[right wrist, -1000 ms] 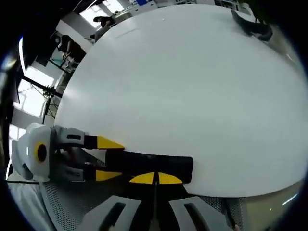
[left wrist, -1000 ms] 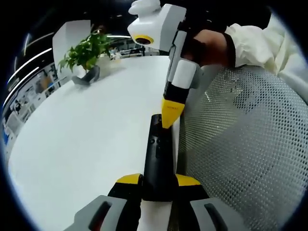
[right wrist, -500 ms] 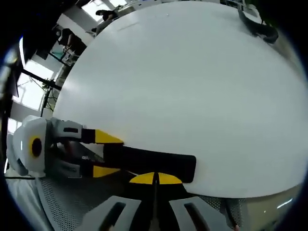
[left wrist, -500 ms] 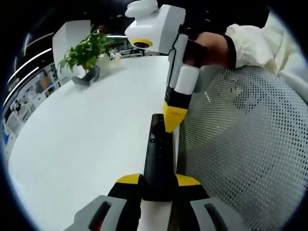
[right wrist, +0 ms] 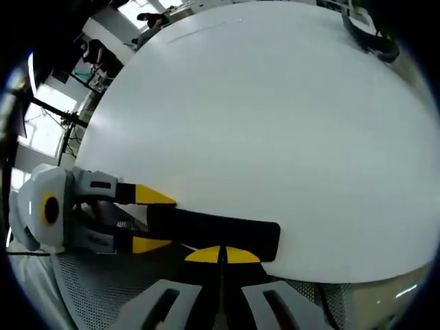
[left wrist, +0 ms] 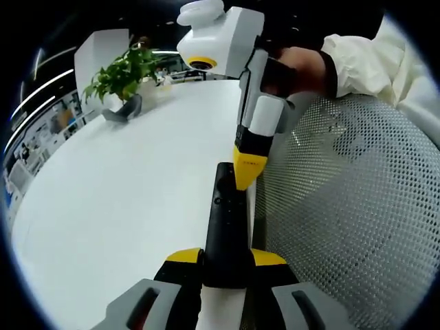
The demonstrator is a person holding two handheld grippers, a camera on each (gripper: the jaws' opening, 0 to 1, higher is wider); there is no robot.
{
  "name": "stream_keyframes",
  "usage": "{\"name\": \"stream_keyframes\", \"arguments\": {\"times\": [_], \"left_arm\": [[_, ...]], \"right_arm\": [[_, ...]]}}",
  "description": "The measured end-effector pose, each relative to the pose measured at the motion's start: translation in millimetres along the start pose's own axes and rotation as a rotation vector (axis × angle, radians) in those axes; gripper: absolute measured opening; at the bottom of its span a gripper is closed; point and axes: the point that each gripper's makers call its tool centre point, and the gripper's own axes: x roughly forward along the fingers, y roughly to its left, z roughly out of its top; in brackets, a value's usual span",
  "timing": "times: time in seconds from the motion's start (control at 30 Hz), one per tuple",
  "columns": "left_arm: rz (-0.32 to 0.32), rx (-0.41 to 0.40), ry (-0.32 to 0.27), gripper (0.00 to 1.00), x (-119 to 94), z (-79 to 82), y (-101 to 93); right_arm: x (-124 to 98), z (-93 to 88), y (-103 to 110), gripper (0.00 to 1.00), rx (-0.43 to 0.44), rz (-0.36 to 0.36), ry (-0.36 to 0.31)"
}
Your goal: Press the specified remote control buttons in sequence, fully releasing each button before pressing the next.
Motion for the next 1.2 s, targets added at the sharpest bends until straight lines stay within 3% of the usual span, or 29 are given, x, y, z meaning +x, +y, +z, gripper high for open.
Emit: {"name": "stream_keyframes", "arguments": {"times": [0.37, 0.6, 1.2], "left_arm": [[0.0, -0.001, -0.002, 0.25, 0, 0.0, -0.1], [0.0, 0.0, -0.002, 0.25, 0, 0.2, 0.0], [-0.001, -0.001, -0.005, 0.25, 1, 0.5, 0.0]], "right_arm": [[-5, 6.9, -1, 0.0, -0.022, -0.041, -0.04], [-9, 15.3, -3, 0.0, 0.026, -0.006, -0.095], [-1, 12.9, -2, 0.0, -0.034, -0.033, -0.069]]}}
